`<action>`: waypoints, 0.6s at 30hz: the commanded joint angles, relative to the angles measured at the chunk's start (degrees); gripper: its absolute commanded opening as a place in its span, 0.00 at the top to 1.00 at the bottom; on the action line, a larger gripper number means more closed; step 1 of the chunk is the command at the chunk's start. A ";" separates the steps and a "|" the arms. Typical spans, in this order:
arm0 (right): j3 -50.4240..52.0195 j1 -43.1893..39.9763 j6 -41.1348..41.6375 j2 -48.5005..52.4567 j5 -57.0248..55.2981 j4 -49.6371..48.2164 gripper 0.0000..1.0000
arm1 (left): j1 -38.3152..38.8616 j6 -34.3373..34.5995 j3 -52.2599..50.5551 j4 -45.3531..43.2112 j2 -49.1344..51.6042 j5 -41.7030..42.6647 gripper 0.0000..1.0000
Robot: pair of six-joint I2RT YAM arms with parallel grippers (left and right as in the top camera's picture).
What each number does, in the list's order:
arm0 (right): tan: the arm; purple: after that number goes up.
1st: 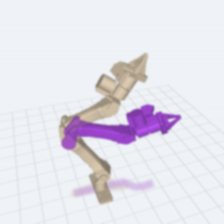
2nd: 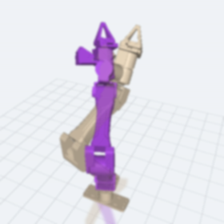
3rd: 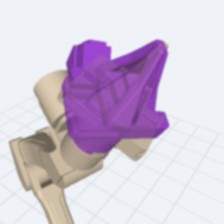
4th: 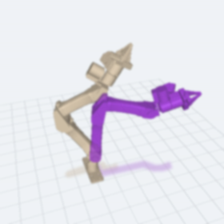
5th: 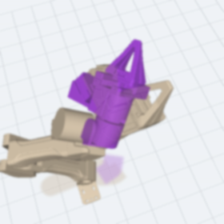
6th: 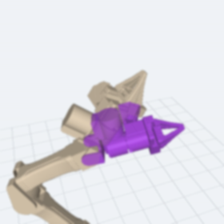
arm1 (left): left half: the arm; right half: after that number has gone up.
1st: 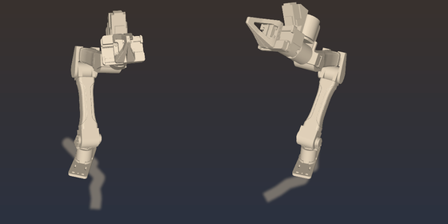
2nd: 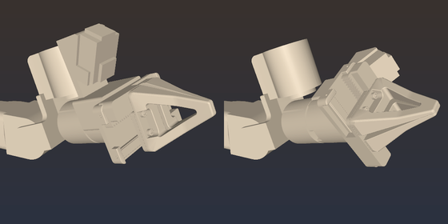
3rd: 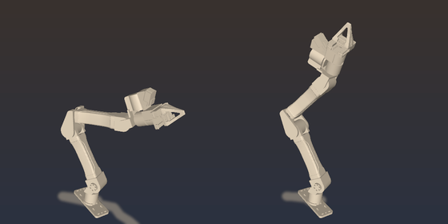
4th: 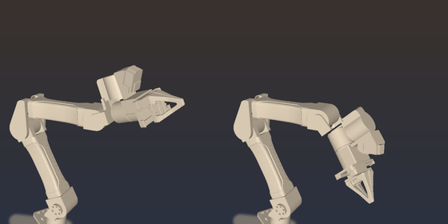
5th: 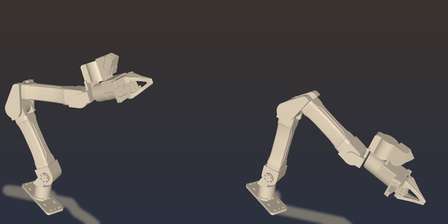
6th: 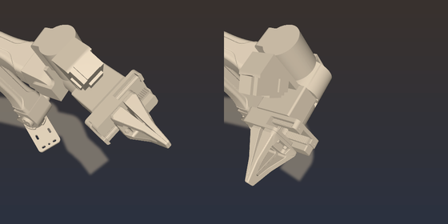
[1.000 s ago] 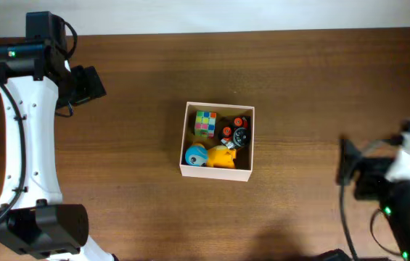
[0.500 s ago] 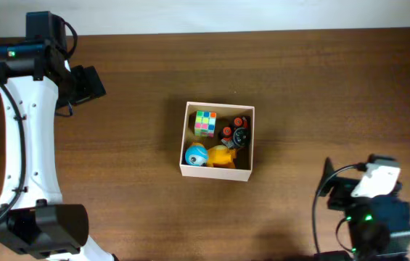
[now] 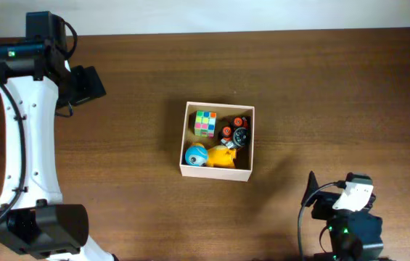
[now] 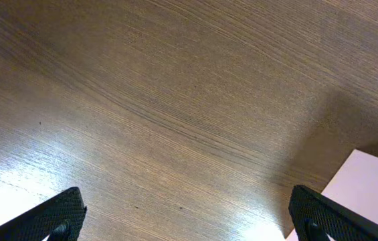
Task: Pack container
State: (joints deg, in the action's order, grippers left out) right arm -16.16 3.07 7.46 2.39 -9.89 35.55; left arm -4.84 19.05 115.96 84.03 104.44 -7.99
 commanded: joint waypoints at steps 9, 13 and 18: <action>6.10 -0.57 0.50 -1.90 0.48 -0.26 0.01 | -0.09 -0.70 1.09 0.02 -1.66 -0.44 0.01; 6.93 -0.57 0.48 -1.88 0.52 -0.24 0.01 | -0.09 -0.70 1.09 0.04 -1.66 -0.44 0.01; 6.95 -0.57 0.48 -1.88 0.48 -0.22 0.01 | -0.09 -0.70 1.09 0.04 -1.66 -0.44 0.01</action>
State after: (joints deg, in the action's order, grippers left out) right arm -9.58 3.07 7.55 1.17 -9.72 35.48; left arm -4.84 19.05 115.96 84.03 104.44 -7.99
